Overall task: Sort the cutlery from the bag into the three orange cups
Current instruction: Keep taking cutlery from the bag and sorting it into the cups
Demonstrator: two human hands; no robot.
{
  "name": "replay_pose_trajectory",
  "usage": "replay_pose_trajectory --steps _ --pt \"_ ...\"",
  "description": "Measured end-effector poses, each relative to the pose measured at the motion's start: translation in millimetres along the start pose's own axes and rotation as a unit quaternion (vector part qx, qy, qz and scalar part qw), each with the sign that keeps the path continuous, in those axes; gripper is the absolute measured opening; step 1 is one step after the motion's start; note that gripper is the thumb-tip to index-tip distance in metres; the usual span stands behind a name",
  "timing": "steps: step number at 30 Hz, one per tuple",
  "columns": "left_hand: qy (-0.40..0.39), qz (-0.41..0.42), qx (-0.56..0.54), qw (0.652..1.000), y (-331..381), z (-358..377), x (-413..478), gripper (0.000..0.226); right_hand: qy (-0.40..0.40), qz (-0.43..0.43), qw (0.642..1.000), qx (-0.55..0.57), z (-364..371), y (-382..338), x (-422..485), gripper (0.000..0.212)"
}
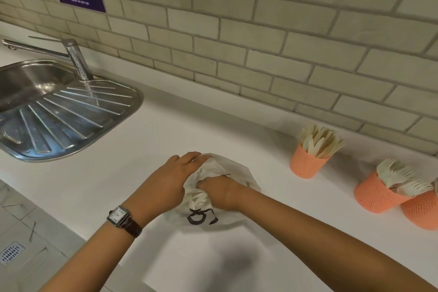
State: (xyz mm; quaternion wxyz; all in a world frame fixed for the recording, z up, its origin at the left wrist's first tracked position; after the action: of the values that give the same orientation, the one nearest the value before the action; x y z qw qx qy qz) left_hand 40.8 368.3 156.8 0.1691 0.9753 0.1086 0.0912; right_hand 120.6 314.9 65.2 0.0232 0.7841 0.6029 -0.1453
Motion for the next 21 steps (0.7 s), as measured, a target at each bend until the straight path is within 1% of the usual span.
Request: replay_pose_trajectory --steps 3,5,8,10,12,14,16,18,20,21 --pt "0.000 0.004 0.017 1.000 -7.4 4.3 -2.3 0.101 0.063 -0.036 0.994 -0.078 -21.2 -13.4 -13.5 0.026" --pt "0.001 0.006 0.050 0.999 -16.7 6.4 -6.8 0.106 0.116 -0.055 0.987 -0.093 -39.6 -19.8 -29.6 0.025" --pt "-0.001 0.017 0.100 0.995 -29.5 8.2 -17.4 0.120 0.188 -0.097 0.977 -0.029 -60.4 -19.1 -55.0 0.035" --pt "-0.013 0.007 0.100 0.995 -39.4 14.1 -24.7 0.123 0.214 -0.117 0.970 0.005 -67.1 -8.1 -69.6 0.043" --pt "-0.020 0.015 0.085 0.996 -39.1 17.2 -28.6 0.120 0.246 -0.114 0.962 0.032 -70.4 4.6 -81.8 0.042" --pt "-0.006 0.031 0.052 0.998 -32.9 18.0 -28.4 0.116 0.273 -0.084 0.953 0.100 -71.4 14.5 -92.2 0.033" --pt "-0.001 0.032 -0.011 0.999 -26.4 19.6 -26.7 0.112 0.303 -0.039 0.929 0.207 -70.9 24.5 -100.4 0.024" --pt "0.002 0.022 -0.060 0.998 -18.2 21.0 -23.3 0.111 0.335 -0.016 0.890 0.308 -72.9 27.5 -108.9 0.021" --pt "0.018 0.013 -0.058 0.998 -9.1 23.2 -18.8 0.105 0.358 0.004 0.834 0.421 -76.8 28.0 -115.7 0.018" --pt "0.024 0.005 -0.047 0.999 -4.1 25.8 -16.8 0.101 0.364 0.017 0.792 0.490 -78.9 28.2 -119.9 0.020"
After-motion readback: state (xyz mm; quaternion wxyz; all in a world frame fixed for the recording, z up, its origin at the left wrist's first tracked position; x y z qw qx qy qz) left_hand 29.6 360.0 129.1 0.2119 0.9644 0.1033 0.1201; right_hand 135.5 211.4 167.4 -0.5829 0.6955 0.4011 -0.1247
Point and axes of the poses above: each hand's wrist, its own x-axis towards the middle knuckle, its own z-axis out of the palm, y = z × x, the point moved 7 cm from there along x, towards the middle knuckle, and after that the axes turned 5 degrees about y, right-handed, at the moved point
